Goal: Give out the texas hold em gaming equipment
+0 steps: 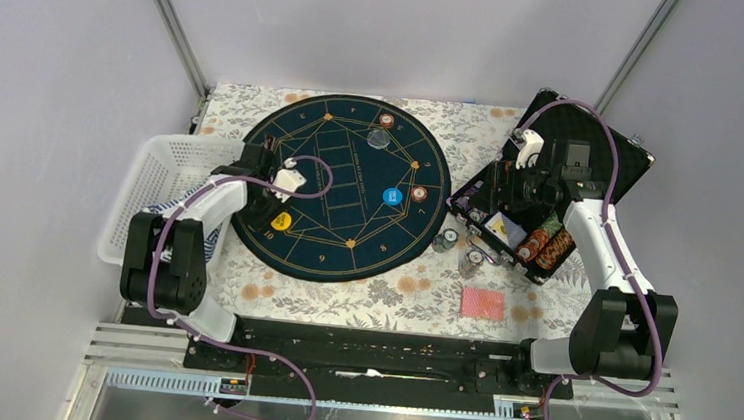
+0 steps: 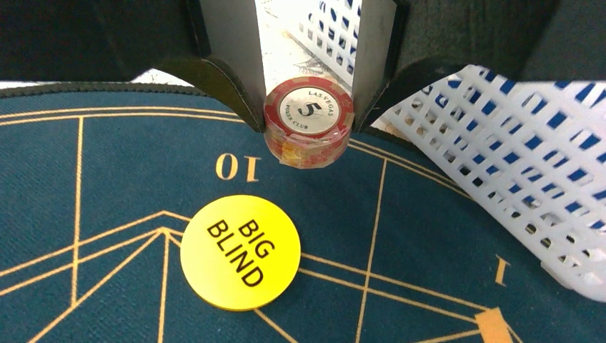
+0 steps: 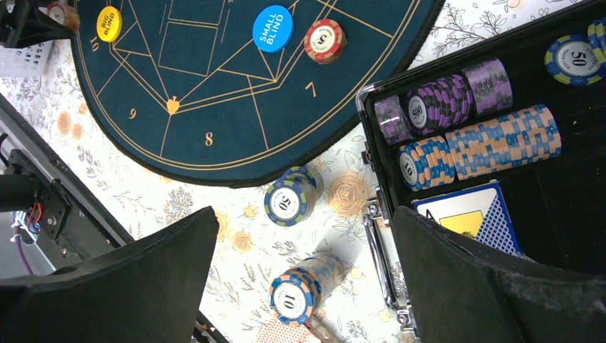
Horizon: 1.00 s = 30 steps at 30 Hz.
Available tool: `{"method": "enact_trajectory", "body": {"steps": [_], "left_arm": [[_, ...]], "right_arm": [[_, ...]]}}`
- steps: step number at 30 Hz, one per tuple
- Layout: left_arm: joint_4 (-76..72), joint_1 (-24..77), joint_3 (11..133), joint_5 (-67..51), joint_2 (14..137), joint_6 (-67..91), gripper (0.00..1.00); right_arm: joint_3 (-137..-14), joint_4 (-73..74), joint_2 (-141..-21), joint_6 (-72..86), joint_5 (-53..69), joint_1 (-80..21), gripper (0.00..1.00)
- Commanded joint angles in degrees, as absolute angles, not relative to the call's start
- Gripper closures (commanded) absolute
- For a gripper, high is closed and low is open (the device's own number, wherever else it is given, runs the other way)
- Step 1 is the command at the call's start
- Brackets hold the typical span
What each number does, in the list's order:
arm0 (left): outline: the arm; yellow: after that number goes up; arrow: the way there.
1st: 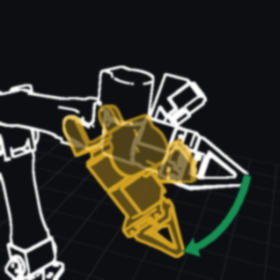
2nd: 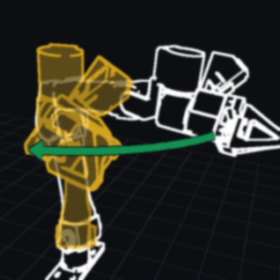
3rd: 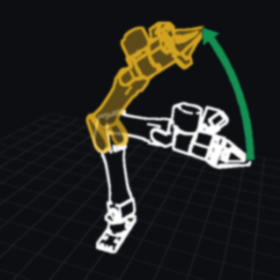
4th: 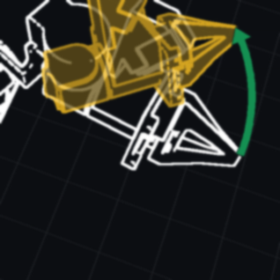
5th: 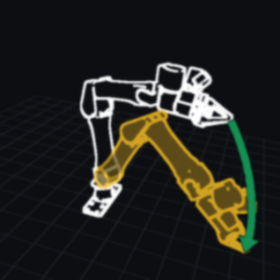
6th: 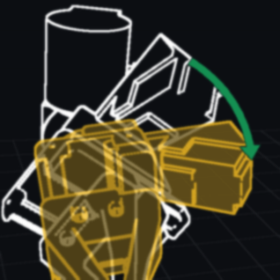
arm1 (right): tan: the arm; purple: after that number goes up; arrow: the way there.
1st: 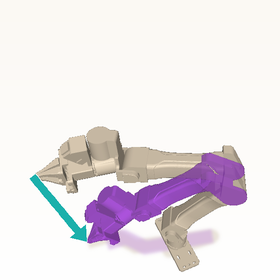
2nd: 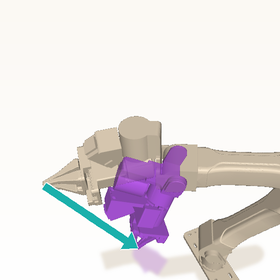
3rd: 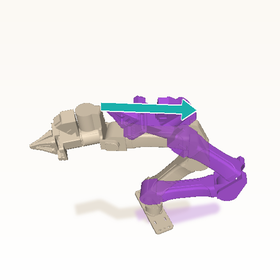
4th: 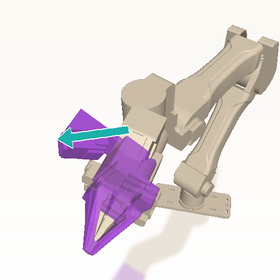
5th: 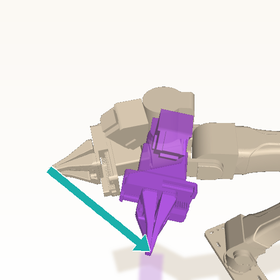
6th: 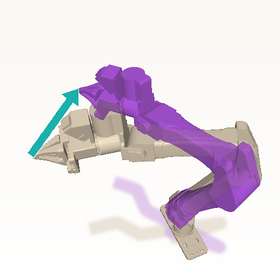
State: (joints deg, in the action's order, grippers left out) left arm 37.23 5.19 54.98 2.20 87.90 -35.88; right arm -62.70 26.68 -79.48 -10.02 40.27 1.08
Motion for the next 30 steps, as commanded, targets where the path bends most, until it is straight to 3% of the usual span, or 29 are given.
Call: {"method": "enact_trajectory", "body": {"steps": [1, 12, 19, 30], "left_arm": [[33.07, 4.44, 54.58, 4.78, 89.47, -38.15, 0.61], [31.13, 4.47, 53.49, 8.42, 91.53, -39.10, 0.54], [31.93, 4.57, 54.22, 7.79, 90.51, -38.74, 0.34], [37.91, 8.51, 59.15, 3.35, 86.07, -35.95, 0.23]], "right_arm": [[-62.49, 26.44, -78.82, -10.11, 42.28, 1.23, 0.00], [-62.49, 26.47, -79.01, -10.20, 42.27, 1.24, 0.00], [-62.49, 26.47, -79.10, -10.20, 42.52, 1.25, 0.00], [-62.67, 26.81, -79.18, -10.28, 43.41, 1.23, 0.00]]}}
